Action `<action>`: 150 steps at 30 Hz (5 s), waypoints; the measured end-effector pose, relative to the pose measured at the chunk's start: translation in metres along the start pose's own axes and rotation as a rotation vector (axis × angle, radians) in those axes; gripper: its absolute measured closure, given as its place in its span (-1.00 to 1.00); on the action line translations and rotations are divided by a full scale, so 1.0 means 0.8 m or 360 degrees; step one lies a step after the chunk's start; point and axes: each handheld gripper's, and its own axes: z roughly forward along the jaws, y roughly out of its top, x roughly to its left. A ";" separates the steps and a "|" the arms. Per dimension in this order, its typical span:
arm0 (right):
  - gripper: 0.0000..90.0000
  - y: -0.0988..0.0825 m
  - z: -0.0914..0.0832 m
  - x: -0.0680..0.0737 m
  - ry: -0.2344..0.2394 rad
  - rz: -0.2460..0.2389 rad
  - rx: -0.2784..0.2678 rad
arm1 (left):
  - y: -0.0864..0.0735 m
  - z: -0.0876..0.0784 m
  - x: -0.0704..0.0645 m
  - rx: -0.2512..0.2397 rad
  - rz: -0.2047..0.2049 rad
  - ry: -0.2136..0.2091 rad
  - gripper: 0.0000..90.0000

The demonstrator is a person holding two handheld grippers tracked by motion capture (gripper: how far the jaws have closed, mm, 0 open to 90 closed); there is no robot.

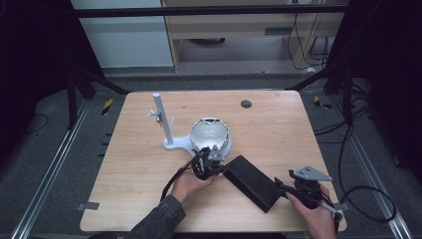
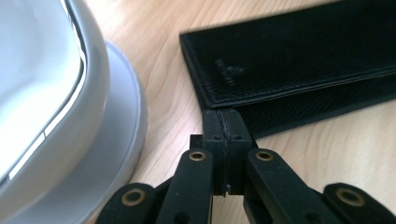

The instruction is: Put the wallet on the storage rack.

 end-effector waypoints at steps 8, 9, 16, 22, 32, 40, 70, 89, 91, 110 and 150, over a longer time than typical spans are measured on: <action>-0.50 0.039 -0.014 0.015 0.0019 -0.0066 0.0062 | 0.032 0.009 -0.006 -0.0032 0.0003 -0.0079 0.98; -0.53 0.043 -0.016 0.016 0.0027 -0.0062 0.0071 | 0.036 0.013 -0.009 -0.0023 0.0021 -0.0078 0.98; -0.66 0.061 -0.021 0.022 0.0064 -0.0107 0.0146 | 0.056 0.024 -0.015 0.0005 0.0066 -0.0055 0.97; -0.66 0.068 -0.022 0.026 0.0086 -0.0164 0.0242 | 0.064 0.024 -0.005 -0.0028 -0.0003 -0.0080 0.97; -0.56 0.086 -0.010 0.034 0.0172 -0.0258 0.0385 | 0.075 0.027 0.002 -0.0032 -0.0028 -0.0102 0.96; -0.29 0.095 0.008 0.037 0.0172 -0.0340 0.0528 | 0.078 0.028 0.006 -0.0052 -0.0057 -0.0113 0.96; 0.25 0.098 0.059 0.039 0.0172 -0.0396 0.0740 | 0.081 0.032 0.003 -0.0030 -0.0045 -0.0119 0.95; 0.88 0.095 0.034 0.034 0.0151 -0.0529 0.0649 | 0.070 -0.023 0.002 -0.0150 -0.0071 0.0009 0.01; 0.88 0.096 0.018 0.030 0.0152 -0.0527 0.0565 | 0.068 -0.037 0.001 -0.0180 -0.0066 0.0005 -0.30; 0.88 0.125 -0.046 0.007 0.0117 -0.0576 -0.0022 | 0.073 -0.113 0.035 -0.0316 -0.0007 0.0009 -0.74; 0.88 0.151 -0.047 0.042 0.0283 -0.0614 -0.0353 | 0.104 -0.088 0.047 -0.0315 0.0054 -0.0188 -0.43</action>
